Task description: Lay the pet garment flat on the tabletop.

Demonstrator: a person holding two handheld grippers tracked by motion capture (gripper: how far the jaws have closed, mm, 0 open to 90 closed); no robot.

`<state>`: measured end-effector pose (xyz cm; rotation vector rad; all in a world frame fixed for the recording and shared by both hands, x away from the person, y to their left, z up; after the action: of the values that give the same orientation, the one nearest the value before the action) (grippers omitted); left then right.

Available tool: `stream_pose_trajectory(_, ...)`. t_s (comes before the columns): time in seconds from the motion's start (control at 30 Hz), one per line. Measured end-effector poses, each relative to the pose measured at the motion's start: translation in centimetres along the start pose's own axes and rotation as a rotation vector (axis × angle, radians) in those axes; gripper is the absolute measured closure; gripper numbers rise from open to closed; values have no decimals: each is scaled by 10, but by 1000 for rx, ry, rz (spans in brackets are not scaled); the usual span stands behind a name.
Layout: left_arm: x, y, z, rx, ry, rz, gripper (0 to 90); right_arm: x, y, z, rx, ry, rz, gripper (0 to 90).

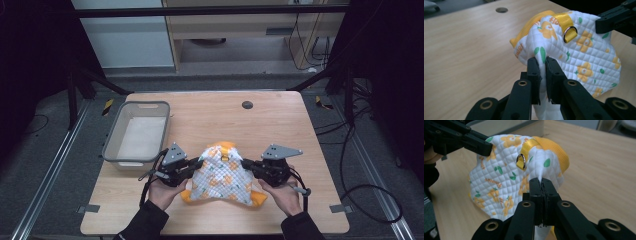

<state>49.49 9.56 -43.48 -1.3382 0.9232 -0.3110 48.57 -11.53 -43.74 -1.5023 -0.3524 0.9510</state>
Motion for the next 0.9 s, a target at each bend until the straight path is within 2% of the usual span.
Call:
stream_pose_trajectory(0.13, 12, -12, 14, -12, -47, -35, 820, 13, -18, -15, 5, 77, -58, 880)
stream_pose_trajectory(0.2, 25, -17, 26, -6, -98, -49, 817, 26, -22, -25, 8, 128, -75, 880)
stream_pose_trajectory(0.3, 44, -19, 45, -31, -180, -68, 783, 47, -22, -45, 0, 219, -85, 872)
stream_pose_trajectory(0.33, 52, -19, 55, -57, -214, -76, 734, 55, -21, -52, 11, 247, -81, 850)
stream_pose_trajectory(0.37, 58, -18, 61, -88, -226, -82, 642, 64, -17, -62, 16, 288, -63, 801)
stream_pose_trajectory(0.4, 59, -17, 68, -109, -249, -81, 555, 70, -14, -68, 18, 312, -47, 785)
stream_pose_trajectory(0.43, 58, -15, 73, -128, -265, -76, 517, 72, -11, -72, 15, 322, -30, 766)
stream_pose_trajectory(0.47, 56, -13, 76, -141, -259, -74, 443, 70, -9, -77, 4, 330, -21, 714)
stream_pose_trajectory(0.53, 48, -8, 78, -131, -249, -63, 414, 67, -9, -77, -1, 326, -22, 694)
stream_pose_trajectory(0.57, 43, -5, 78, -119, -247, -56, 384, 54, -10, -77, -22, 316, -32, 655)
stream_pose_trajectory(0.63, 34, -1, 78, -99, -240, -51, 372, 50, -10, -77, -23, 305, -34, 640)
stream_pose_trajectory(0.73, 17, 8, 76, -58, -224, -26, 335, 29, -10, -72, -46, 273, -32, 576)
stream_pose_trajectory(0.9, -4, 31, 72, -34, -207, 26, 314, 5, 4, -58, -63, 217, -14, 491)
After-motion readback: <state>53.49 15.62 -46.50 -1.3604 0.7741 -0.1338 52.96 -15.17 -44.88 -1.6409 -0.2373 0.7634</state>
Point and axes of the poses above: each handheld gripper's, and its own axes: x roughly forward along the jaws, y roughly out of its underside, z roughly to its left, the point moved 7 cm from there along x, roughly forward along the jaws, and after that the axes turned 7 degrees about -z, right-handed, at the moved point
